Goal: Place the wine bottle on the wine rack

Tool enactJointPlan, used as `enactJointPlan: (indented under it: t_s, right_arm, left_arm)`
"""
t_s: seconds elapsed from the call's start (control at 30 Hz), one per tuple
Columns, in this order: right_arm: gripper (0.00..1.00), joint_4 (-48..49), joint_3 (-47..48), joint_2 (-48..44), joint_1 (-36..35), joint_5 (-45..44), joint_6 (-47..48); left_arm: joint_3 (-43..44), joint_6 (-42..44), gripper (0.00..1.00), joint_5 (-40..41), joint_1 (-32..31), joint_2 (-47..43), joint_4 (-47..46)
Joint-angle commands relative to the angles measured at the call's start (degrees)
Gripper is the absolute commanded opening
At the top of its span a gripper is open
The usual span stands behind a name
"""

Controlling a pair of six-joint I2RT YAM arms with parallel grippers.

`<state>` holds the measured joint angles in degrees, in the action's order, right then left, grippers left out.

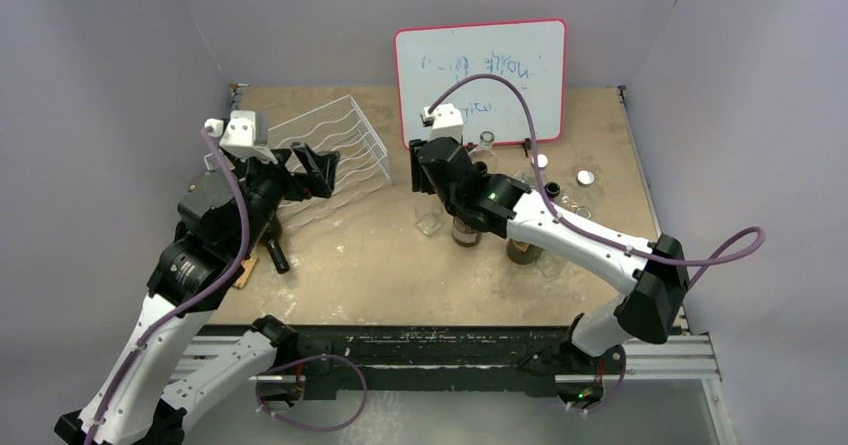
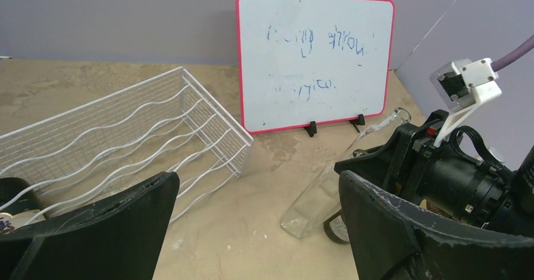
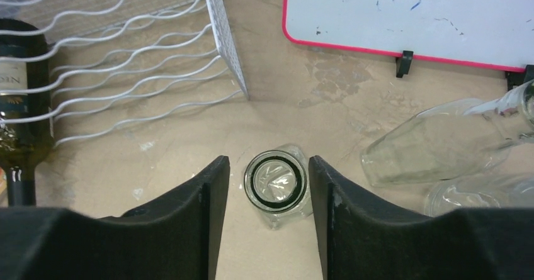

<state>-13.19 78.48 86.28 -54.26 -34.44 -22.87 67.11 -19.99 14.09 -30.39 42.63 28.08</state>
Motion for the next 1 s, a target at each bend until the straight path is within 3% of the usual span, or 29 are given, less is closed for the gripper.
enactJointPlan:
  t_s: [0.0,0.23,0.37,0.73,0.97]
  right_arm:
    - [0.48,1.8,-0.8,0.3,0.6,1.3,0.8]
    - [0.11,4.9,-2.9,-1.1,0.7,3.1,4.9]
    - [0.0,6.8,-3.6,-3.3,0.7,5.3,7.4]
    - [0.0,12.3,-2.7,-8.4,0.6,19.3,6.5]
    - [0.0,15.4,-0.6,-8.6,0.7,24.8,1.5]
  left_arm:
    - [-1.9,0.0,0.98,-2.3,0.2,0.9,-4.8]
    - [-10.3,4.4,0.96,-10.8,0.2,0.7,-12.4]
    - [-15.2,8.8,0.97,-13.9,0.2,0.7,-16.0]
    - [-26.9,19.5,0.97,-35.9,0.2,3.7,-27.7]
    - [-29.7,18.7,0.94,-34.0,0.2,9.6,-33.2]
